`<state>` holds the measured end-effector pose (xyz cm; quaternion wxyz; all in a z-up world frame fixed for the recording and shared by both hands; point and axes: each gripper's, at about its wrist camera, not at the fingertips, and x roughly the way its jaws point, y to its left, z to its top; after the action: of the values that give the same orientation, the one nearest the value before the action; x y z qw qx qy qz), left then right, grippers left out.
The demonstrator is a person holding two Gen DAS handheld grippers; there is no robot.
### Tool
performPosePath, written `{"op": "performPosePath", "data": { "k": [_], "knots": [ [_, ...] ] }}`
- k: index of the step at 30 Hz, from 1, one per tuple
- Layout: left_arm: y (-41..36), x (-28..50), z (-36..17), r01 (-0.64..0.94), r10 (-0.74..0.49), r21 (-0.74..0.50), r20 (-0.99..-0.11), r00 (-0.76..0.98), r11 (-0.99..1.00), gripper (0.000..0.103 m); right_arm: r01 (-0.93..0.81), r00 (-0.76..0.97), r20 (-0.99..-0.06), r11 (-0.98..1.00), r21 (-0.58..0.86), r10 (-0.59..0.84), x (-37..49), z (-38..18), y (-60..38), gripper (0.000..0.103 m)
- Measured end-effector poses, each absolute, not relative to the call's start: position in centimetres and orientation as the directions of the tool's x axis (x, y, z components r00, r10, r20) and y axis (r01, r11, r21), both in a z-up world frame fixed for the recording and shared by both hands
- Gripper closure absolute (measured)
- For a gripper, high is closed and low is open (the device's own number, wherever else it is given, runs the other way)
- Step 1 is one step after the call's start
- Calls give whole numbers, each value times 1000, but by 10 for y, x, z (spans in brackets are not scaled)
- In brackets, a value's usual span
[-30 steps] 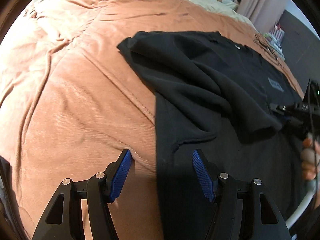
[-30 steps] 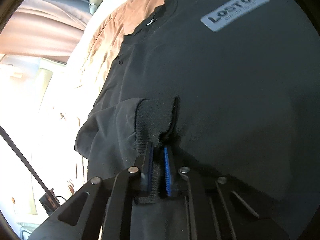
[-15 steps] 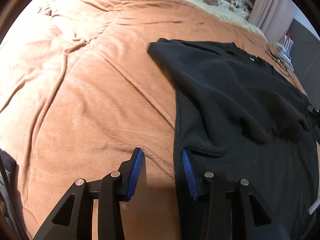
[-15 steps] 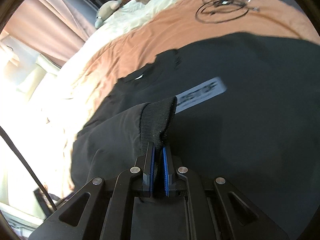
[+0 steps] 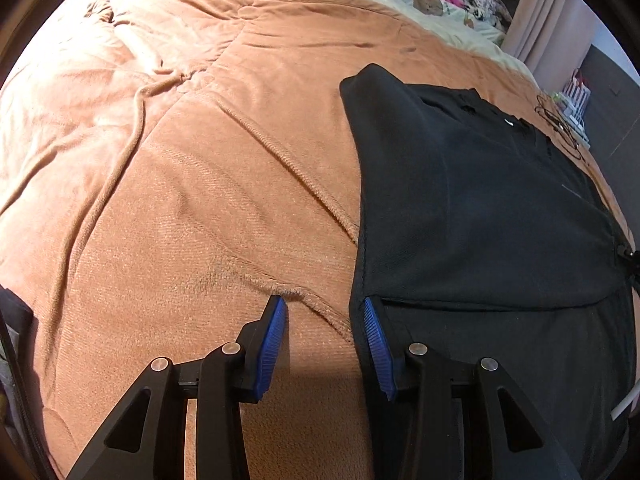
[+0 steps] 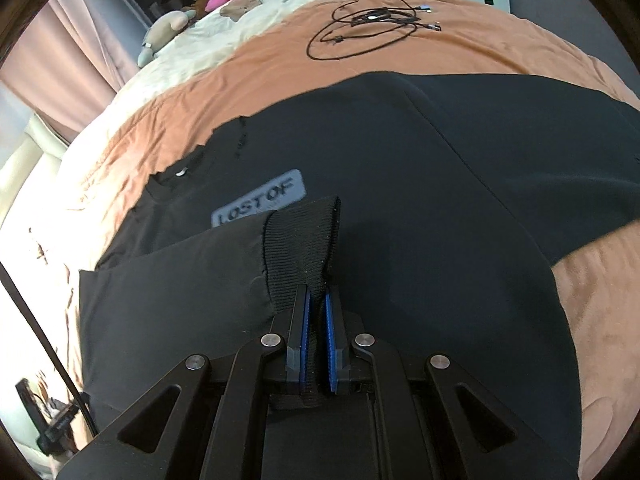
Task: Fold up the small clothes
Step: 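Drag the held cuff across the shirt body and open the right gripper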
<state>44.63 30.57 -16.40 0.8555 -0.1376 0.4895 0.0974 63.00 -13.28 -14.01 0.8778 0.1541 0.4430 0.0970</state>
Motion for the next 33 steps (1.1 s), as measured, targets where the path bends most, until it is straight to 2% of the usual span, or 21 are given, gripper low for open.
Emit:
{"op": "performPosePath", "data": {
  "k": [6,13,20,25,28,30,32,33],
  "knots": [
    [307,441,-162,-290,11,-158,-863,505,944,60,-24,599,-743,934,355,298,615,-135,-140,100],
    [302,443,-164,-277,3,-155,-867,498,948,60,14,558,-778,934,356,288,630,-156,-151,100],
    [298,443,-166,-276,0,-158,-867,499,948,60,-22,632,-733,952,305,250,641,-125,-142,100],
    [289,444,-167,-242,-5,-146,-866,500,959,60,-7,656,-725,961,275,212,639,-123,-144,100],
    [286,447,-169,-238,5,-131,-868,497,962,59,-10,618,-762,971,237,192,649,-135,-138,99],
    [286,448,-169,-243,3,-135,-869,496,961,59,4,569,-797,968,252,205,663,-144,-139,96],
    [287,449,-168,-251,-3,-146,-869,495,957,59,24,577,-782,952,304,235,661,-144,-151,94],
    [287,448,-167,-254,-5,-150,-869,495,955,59,25,586,-770,944,328,252,658,-142,-157,87]
  ]
}}
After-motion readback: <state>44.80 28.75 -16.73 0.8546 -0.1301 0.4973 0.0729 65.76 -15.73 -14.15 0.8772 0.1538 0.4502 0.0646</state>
